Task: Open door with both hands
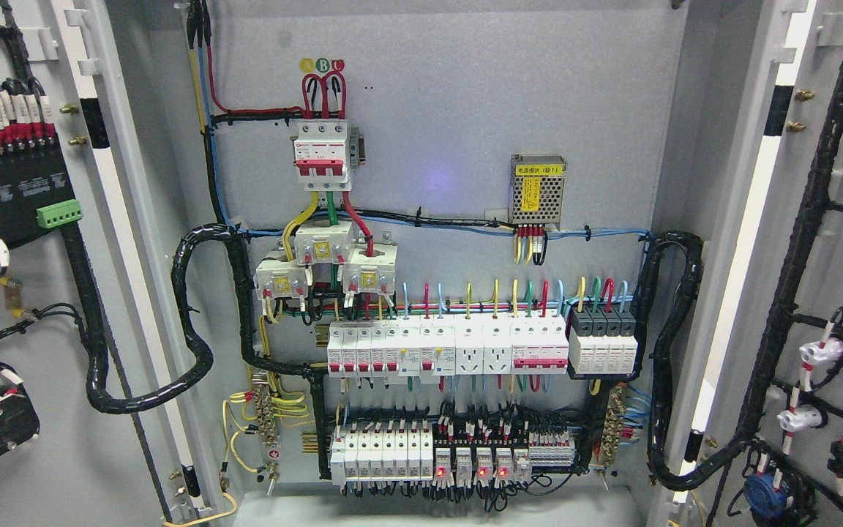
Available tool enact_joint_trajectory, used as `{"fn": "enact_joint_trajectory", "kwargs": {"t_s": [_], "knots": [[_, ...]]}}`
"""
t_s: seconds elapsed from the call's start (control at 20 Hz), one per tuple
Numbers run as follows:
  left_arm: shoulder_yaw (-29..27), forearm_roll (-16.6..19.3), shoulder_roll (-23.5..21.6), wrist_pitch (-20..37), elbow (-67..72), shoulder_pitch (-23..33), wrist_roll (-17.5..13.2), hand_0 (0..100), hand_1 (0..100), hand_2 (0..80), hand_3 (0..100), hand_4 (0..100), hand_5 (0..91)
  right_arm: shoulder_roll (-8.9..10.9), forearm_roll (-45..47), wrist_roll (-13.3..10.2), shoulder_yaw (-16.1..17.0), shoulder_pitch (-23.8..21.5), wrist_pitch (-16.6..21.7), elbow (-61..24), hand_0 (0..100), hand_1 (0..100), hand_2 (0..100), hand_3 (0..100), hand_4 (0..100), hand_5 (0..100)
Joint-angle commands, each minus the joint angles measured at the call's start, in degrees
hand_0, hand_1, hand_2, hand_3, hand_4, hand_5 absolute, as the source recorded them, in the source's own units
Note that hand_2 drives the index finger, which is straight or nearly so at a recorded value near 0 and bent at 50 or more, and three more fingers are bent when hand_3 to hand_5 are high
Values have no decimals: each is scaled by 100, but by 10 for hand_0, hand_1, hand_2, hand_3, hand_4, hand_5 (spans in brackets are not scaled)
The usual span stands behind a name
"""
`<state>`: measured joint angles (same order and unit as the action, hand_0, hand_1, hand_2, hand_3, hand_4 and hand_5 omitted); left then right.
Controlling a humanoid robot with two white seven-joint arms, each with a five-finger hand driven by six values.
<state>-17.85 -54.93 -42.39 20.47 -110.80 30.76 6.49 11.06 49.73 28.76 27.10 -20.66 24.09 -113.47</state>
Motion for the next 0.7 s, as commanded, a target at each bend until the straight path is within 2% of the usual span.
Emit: {"fn": "enact_joint_trajectory", "kwargs": {"t_s": [0.0,0.2,0.5,0.65], "knots": [[-131,-158,-24,10,172,0,1,0,0,0,0,0,0,72,2,-1,-47,-8,26,-61,191,0,0,0,0,0],[-166,-167,-50,10,199,0,1,0,0,0,0,0,0,98,-7,7,-73,0,35,-184,191,0,0,0,0,0],[-210,-176,-59,10,234,0,1,0,0,0,0,0,0,168,-24,16,-284,9,44,-360,191,0,0,0,0,0],[-254,-184,-59,18,286,0,1,0,0,0,0,0,0,335,-24,16,-477,1,140,-360,191,0,0,0,0,0]]}}
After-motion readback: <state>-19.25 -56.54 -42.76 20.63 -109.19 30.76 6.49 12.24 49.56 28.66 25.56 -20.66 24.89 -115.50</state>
